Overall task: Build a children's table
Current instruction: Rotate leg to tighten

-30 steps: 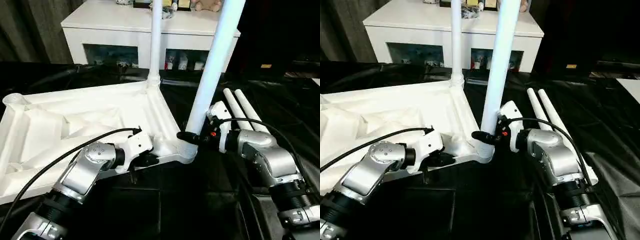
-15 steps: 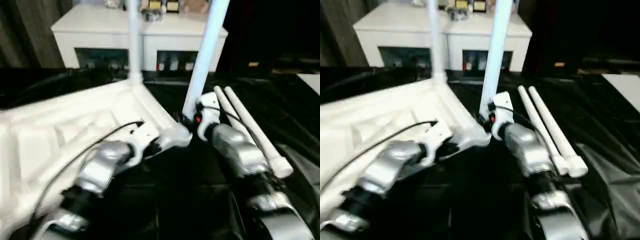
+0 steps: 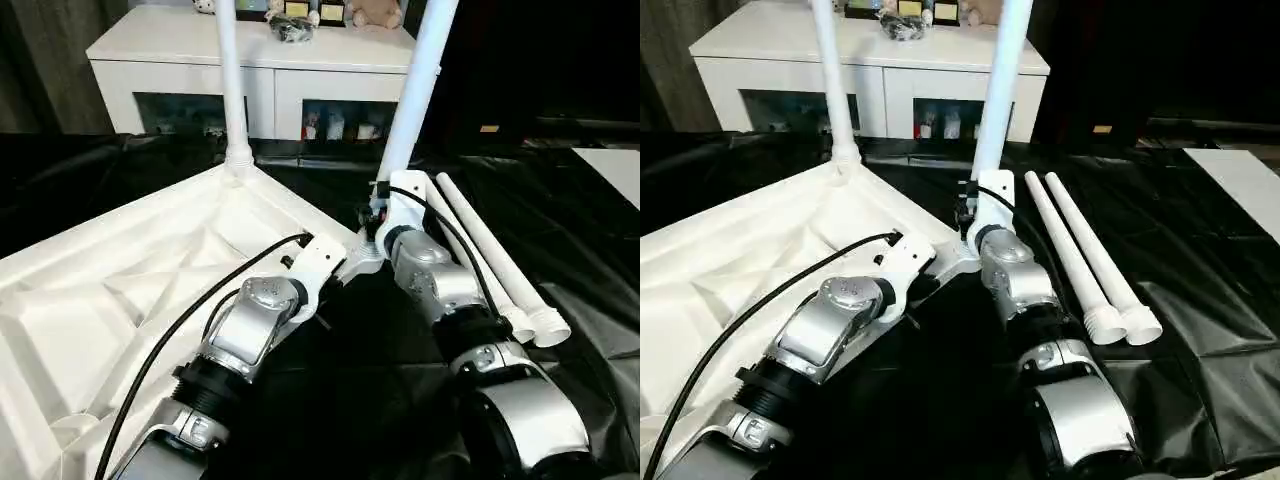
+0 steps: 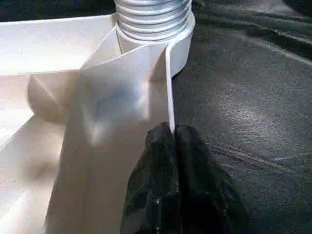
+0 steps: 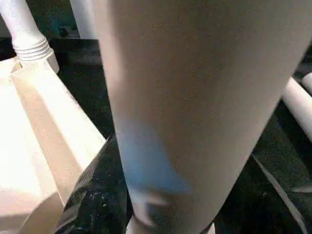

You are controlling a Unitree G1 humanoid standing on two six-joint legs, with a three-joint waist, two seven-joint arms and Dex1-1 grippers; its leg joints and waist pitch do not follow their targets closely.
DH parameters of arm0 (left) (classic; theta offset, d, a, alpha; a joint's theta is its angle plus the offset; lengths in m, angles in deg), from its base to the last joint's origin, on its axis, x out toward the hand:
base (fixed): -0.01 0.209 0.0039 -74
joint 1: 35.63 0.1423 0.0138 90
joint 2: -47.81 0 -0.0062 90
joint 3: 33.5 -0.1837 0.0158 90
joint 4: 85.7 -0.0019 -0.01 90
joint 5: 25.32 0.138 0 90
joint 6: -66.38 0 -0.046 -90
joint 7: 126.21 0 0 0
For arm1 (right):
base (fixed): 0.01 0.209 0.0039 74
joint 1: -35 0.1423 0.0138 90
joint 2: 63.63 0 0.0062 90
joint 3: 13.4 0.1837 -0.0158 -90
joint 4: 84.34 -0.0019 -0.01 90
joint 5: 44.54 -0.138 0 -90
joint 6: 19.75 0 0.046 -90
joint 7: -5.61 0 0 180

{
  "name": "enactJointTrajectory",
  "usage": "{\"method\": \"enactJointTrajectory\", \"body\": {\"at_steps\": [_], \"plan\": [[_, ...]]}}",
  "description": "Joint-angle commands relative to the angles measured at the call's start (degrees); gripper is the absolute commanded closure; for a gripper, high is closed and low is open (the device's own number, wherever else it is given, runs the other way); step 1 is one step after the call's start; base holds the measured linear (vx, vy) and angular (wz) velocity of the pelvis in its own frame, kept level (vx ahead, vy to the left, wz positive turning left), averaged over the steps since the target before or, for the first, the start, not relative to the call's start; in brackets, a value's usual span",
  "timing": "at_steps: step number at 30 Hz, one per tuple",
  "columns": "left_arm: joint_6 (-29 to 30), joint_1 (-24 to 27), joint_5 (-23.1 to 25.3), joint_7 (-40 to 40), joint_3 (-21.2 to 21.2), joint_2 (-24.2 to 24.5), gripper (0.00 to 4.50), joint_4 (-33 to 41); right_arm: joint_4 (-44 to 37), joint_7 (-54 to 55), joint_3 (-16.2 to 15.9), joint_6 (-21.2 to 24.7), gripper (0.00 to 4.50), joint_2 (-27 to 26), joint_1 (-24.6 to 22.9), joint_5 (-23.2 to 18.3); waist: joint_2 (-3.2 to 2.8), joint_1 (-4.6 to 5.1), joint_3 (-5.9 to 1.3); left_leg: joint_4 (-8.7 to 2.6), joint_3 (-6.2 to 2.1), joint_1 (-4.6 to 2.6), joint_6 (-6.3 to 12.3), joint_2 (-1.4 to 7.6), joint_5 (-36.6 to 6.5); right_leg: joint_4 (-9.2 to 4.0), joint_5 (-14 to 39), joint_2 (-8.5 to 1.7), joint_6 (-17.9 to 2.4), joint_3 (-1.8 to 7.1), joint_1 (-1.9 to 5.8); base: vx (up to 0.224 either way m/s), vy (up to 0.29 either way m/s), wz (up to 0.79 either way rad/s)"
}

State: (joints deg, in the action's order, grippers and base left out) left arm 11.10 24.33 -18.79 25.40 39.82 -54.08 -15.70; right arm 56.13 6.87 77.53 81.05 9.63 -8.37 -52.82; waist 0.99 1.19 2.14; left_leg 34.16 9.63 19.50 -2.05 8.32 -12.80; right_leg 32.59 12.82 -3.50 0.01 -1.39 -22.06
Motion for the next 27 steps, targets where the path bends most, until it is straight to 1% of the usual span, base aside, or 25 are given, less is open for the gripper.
{"method": "enactJointTrajectory", "body": {"at_steps": [1, 3, 4, 5, 7, 8, 9, 10, 11, 12, 13, 14, 15, 16, 17, 18, 19, 20, 21, 22, 23, 24, 25, 26, 27], "plan": [[-0.50, -0.35, 0.23, -1.42, -1.52, 0.65, 4.50, -1.00, 5.71, -0.84, 1.02, 1.36, 2.66, 0.23, -2.46, 0.29, -1.13, -0.02, -1.36, -6.60, -2.81, -0.58, -3.86, 4.27, -32.70, -4.58, 21.53, -4.73, -7.61, 1.96, -0.41, 0.000, 0.000, 0.00], [-1.29, -0.34, 0.60, -1.90, -1.61, 1.63, 4.50, -1.28, 5.22, -2.83, 1.14, -0.34, 2.66, 0.37, -1.80, -0.17, -0.93, -0.03, -1.46, -6.57, -2.65, -0.53, -3.52, 4.32, -31.80, -4.47, 20.18, -4.73, -8.11, 2.08, -0.33, 0.000, 0.000, 0.00], [-1.48, -0.34, 0.69, -2.02, -1.63, 1.87, 4.50, -1.35, 5.13, -3.30, 1.15, -0.75, 2.10, 0.40, -1.62, -0.26, -1.01, -0.12, -1.60, -6.53, -2.60, -0.40, -3.41, 4.33, -30.47, -4.32, 18.94, -4.83, -8.47, 2.17, -0.12, 0.000, 0.000, 0.00], [-2.57, -0.19, 0.75, -2.60, -1.54, 2.86, 4.50, -1.49, 3.65, -5.20, 1.41, -0.97, 1.96, 0.88, -1.05, -0.82, -1.13, -0.34, -1.94, -6.36, -2.27, 0.03, -2.80, 4.42, -25.78, -3.94, 14.27, -4.94, -9.85, 2.39, 0.30, 0.000, 0.000, 0.00], [-2.95, -0.14, 0.78, -2.79, -1.58, 3.17, 4.50, -1.54, 3.26, -5.92, 1.33, -1.09, 1.96, 1.05, -0.88, -0.84, -0.89, -0.36, -1.92, -6.18, -1.97, 0.34, -1.93, 4.49, -23.23, -3.77, 13.24, -4.91, -10.90, 2.46, 0.50, 0.000, 0.000, 0.00], [-3.46, -0.08, 0.87, -2.99, -1.65, 3.58, 4.50, -1.60, 2.52, -6.64, 1.18, -1.03, 1.76, 1.34, -0.78, -0.81, -0.91, -0.47, -1.99, -6.07, -1.85, 0.30, -1.81, 4.48, -22.68, -3.82, 13.38, -4.98, -11.22, 2.50, 0.48, 0.000, 0.000, 0.00], [-3.68, -0.05, 0.91, -3.08, -1.68, 3.76, 4.50, -1.62, 2.20, -6.95, 1.11, -1.00, 1.62, 1.47, -0.73, -0.79, -0.84, -0.82, -2.31, -5.76, -1.57, 0.20, -1.21, 4.47, -20.50, -3.78, 12.22, -5.00, -11.83, 2.61, 0.45, 0.000, 0.000, 0.00], [-3.68, -0.05, 0.91, -3.08, -1.68, 3.76, 4.50, -1.62, 2.20, -6.95, 1.11, -1.00, 1.56, 1.47, -0.73, -0.79, -0.57, -1.04, -2.46, -5.56, -1.34, 0.71, -0.26, 4.43, -17.20, -3.40, 9.97, -4.88, -12.21, 2.69, 0.73, 0.000, 0.000, 0.00], [-4.82, 0.26, 1.04, -4.23, -2.04, 5.04, 4.50, -1.54, -0.41, -9.91, 0.42, -1.04, 1.54, 2.61, -0.94, -0.93, -0.75, -1.15, -2.30, -5.62, -1.26, 0.69, 0.12, 4.52, -16.88, -3.46, 10.48, -4.79, -12.40, 2.69, 0.51, 0.000, 0.000, 0.00], [-6.80, 0.58, 1.22, -5.95, -2.67, 6.58, 4.50, -1.40, -4.37, -13.95, -0.65, -0.49, 1.49, 4.14, -1.96, -1.40, -0.91, -1.52, -2.11, -5.55, -1.15, 0.60, 0.71, 4.45, -17.67, -3.81, 12.56, -4.74, -12.05, 2.70, 0.37, 0.000, 0.000, 0.00], [-8.68, 1.04, 1.14, -8.48, -3.37, 8.69, 4.50, -1.01, -10.47, -19.99, -2.12, 1.02, 1.35, 6.65, -4.06, -2.24, -0.69, -1.64, -2.43, -5.47, -1.08, 0.78, 0.86, 4.55, -15.60, -3.41, 10.76, -4.67, -12.07, 2.69, 0.77, 0.000, 0.000, 0.00], [-8.82, 1.07, 1.10, -8.68, -3.40, 8.80, 4.50, -0.97, -10.83, -20.38, -2.24, 1.13, 1.12, 6.83, -4.25, -2.27, -0.83, -2.33, -2.75, -5.11, -0.94, 0.61, 1.91, 4.76, -10.93, -2.81, 4.72, -4.67, -12.41, 2.66, 0.99, 0.000, 0.000, 0.00], [-9.25, 1.53, 0.35, -10.89, -3.52, 10.05, 4.50, -0.16, -15.75, -25.64, -4.01, 2.55, 1.12, 9.35, -6.84, -2.74, -0.89, -2.30, -2.70, -5.02, -0.71, 0.49, 2.68, 4.68, -9.30, -2.65, 2.15, -4.52, -13.29, 2.60, 0.81, 0.000, 0.000, 0.00], [-9.00, 1.70, 0.05, -11.49, -3.43, 10.39, 4.50, 0.12, -17.19, -27.48, -4.48, 2.90, 1.10, 10.13, -7.69, -2.80, -1.06, -2.71, -2.83, -4.73, -0.62, 0.79, 3.79, 4.77, -5.57, -1.94, -2.56, -4.65, -14.45, 2.40, 1.50, 0.053, -0.033, 0.04], [-10.38, 2.02, -0.39, -13.39, -3.67, 11.35, 4.50, 0.68, -19.54, -30.48, -5.57, 3.10, 1.06, 11.83, -9.27, -2.88, -1.13, -2.79, -2.85, -4.63, -0.51, 0.83, 4.27, 4.84, -4.07, -1.76, -4.56, -4.64, -15.14, 2.37, 1.48, 0.051, -0.030, 0.01], [-11.36, 2.23, -0.65, -14.66, -3.84, 12.01, 4.50, 1.04, -21.02, -32.39, -6.25, 3.21, 0.94, 12.96, -10.29, -2.92, -1.09, -3.14, -2.90, -4.39, -0.32, 0.80, 5.11, 4.79, -2.78, -1.54, -6.81, -4.59, -16.22, 2.16, 1.62, 0.051, -0.030, 0.01], [-11.24, 2.49, -0.99, -15.84, -3.83, 12.67, 4.50, 1.60, -22.59, -34.61, -7.00, 3.15, 0.79, 14.23, -11.37, -3.05, -1.02, -3.18, -3.05, -4.19, -0.22, 0.80, 5.55, 4.82, -1.49, -1.18, -8.92, -4.71, -17.30, 2.12, 1.77, 0.000, 0.000, 0.00], [-11.30, 2.80, -1.41, -17.40, -3.85, 13.60, 4.50, 2.37, -24.46, -36.71, -7.77, 3.20, 0.69, 15.78, -12.65, -3.21, -1.12, -3.44, -3.06, -4.13, -0.20, 0.70, 5.79, 4.89, -0.95, -1.16, -9.74, -4.71, -17.67, 2.02, 1.80, 0.000, 0.000, 0.00], [-11.30, 2.80, -1.41, -17.40, -3.85, 13.60, 4.50, 2.37, -24.46, -36.71, -7.77, 3.20, 0.67, 15.78, -12.65, -3.21, -1.11, -3.61, -3.04, -4.05, -0.11, 0.56, 6.12, 5.01, -0.56, -1.05, -10.32, -4.74, -18.39, 1.90, 1.76, 0.000, 0.000, 0.00], [-12.09, 3.38, -2.34, -20.11, -4.15, 14.92, 4.50, 3.58, -26.46, -38.78, -8.25, 3.45, 0.62, 17.35, -13.97, -3.39, -1.25, -3.56, -3.00, -4.05, -0.10, 0.73, 6.15, 5.05, -0.52, -0.98, -9.84, -4.81, -18.82, 1.85, 1.86, 0.000, 0.000, 0.00], [-13.89, 4.39, -3.67, -24.37, -4.83, 17.19, 4.50, 5.65, -29.72, -42.90, -9.24, 4.10, 0.37, 20.07, -16.07, -4.37, -1.55, -3.67, -2.95, -4.10, -0.21, 0.71, 6.02, 5.07, -0.82, -1.04, -9.09, -4.78, -18.81, 1.76, 1.90, 0.000, 0.000, 0.00], [-15.51, 5.07, -4.65, -27.35, -5.40, 18.83, 4.50, 6.96, -32.39, -45.81, -9.81, 5.00, 0.27, 21.97, -17.63, -5.08, -1.31, -4.09, -2.91, -4.10, -0.33, 0.66, 6.16, 5.26, -1.36, -1.07, -8.19, -4.77, -18.01, 1.74, 2.24, 0.000, 0.000, 0.00], [-15.10, 5.75, -5.81, -30.01, -5.77, 20.27, 4.50, 8.56, -34.66, -48.58, -10.35, 5.49, 0.27, 23.77, -19.05, -5.63, -1.41, -4.04, -2.73, -4.27, -0.23, 0.58, 5.96, 5.42, -1.81, -1.07, -7.51, -4.78, -17.83, 1.80, 1.96, 0.000, 0.000, 0.00], [-15.10, 5.75, -5.81, -30.01, -5.77, 20.27, 4.50, 8.56, -34.66, -48.58, -10.35, 5.49, 0.20, 23.77, -19.05, -5.63, -1.46, -4.10, -2.82, -4.23, -0.26, 0.45, 5.65, 5.34, -1.87, -1.00, -7.31, -4.64, -17.92, 1.69, 2.00, 0.000, 0.000, 0.00], [-14.64, 6.30, -6.55, -32.02, -6.05, 21.63, 4.50, 9.95, -36.71, -51.12, -10.85, 6.36, 0.10, 25.49, -20.40, -6.23, -1.68, -4.16, -2.71, -4.22, -0.16, 0.33, 5.41, 5.24, -2.43, -1.09, -6.33, -4.47, -17.96, 1.62, 1.78, 0.000, 0.000, 0.00]]}}
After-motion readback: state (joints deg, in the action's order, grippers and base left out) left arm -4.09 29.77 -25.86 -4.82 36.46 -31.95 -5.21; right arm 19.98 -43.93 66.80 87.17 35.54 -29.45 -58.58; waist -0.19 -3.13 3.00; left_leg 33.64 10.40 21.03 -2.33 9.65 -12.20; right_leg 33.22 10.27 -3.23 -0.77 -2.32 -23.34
